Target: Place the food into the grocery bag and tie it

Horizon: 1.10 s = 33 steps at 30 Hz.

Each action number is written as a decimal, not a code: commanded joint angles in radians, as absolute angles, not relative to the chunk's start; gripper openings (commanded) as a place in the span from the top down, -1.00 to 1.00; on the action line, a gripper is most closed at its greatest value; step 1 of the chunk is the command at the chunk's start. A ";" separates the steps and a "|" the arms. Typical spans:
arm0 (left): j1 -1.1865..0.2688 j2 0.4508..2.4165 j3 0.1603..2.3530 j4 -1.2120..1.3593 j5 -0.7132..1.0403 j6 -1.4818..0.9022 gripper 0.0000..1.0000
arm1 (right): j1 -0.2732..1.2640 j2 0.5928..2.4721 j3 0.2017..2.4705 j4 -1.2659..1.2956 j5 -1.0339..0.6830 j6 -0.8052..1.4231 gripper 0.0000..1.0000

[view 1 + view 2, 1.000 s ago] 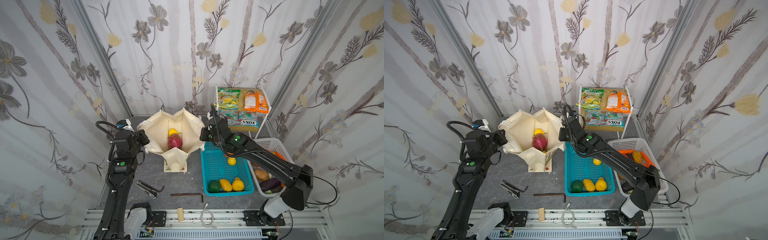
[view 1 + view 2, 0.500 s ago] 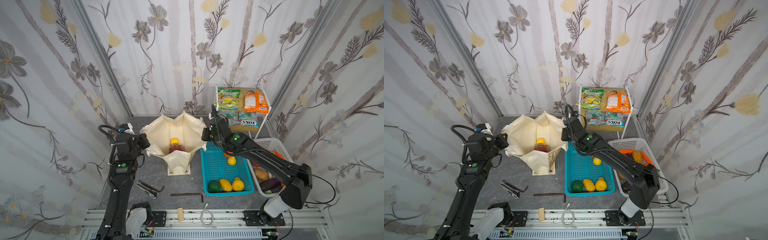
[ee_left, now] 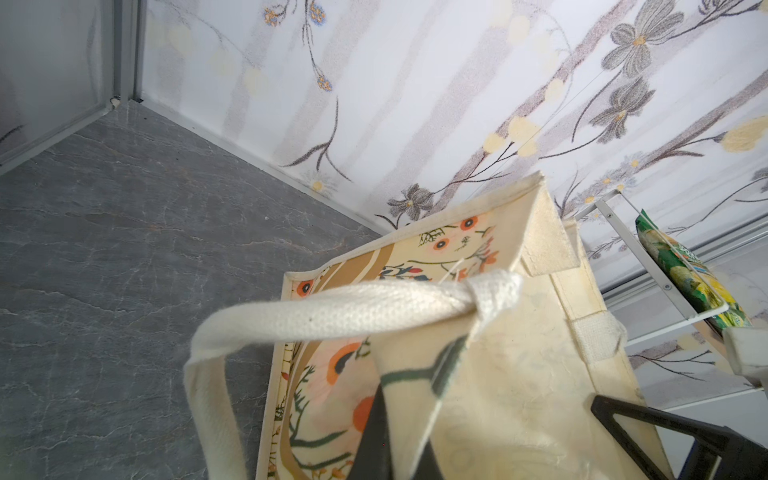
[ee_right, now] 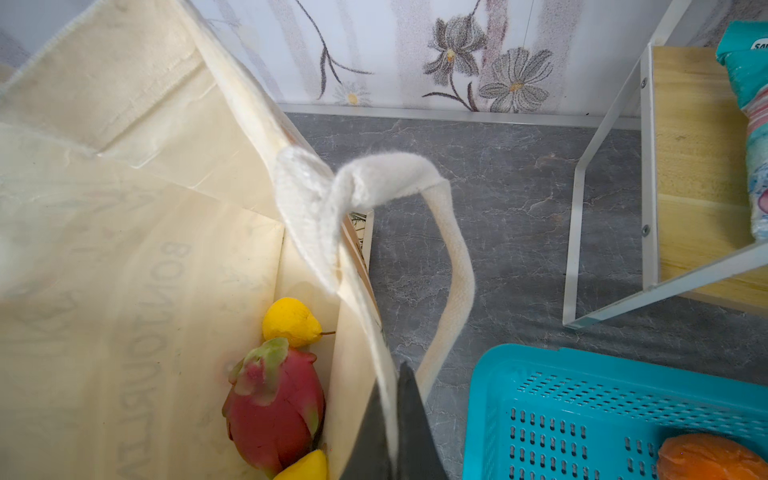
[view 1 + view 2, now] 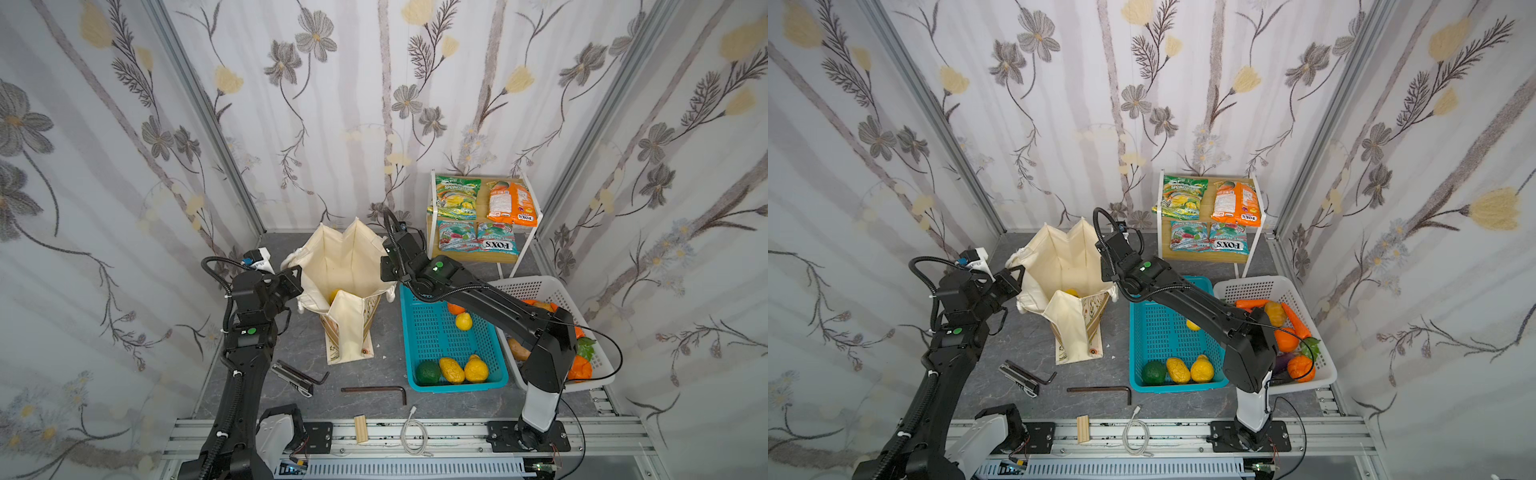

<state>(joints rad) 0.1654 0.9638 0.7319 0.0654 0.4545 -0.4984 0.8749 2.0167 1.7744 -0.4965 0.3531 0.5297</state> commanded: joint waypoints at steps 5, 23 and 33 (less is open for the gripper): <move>0.185 0.929 0.693 0.216 0.472 -0.512 1.00 | 0.862 2.020 1.782 -0.485 0.409 0.511 1.00; 0.185 0.931 0.665 0.210 0.482 -0.548 1.00 | 0.871 1.936 1.811 -0.487 0.428 0.468 -0.71; 0.185 0.919 0.649 0.197 0.474 -0.545 1.00 | 0.800 1.687 1.799 -0.506 0.561 0.421 -0.89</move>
<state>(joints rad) 0.1844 0.9264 0.6540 0.1455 0.4736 -0.5491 0.8314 1.7412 1.8011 -0.5121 0.4858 0.4610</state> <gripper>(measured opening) 0.051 0.955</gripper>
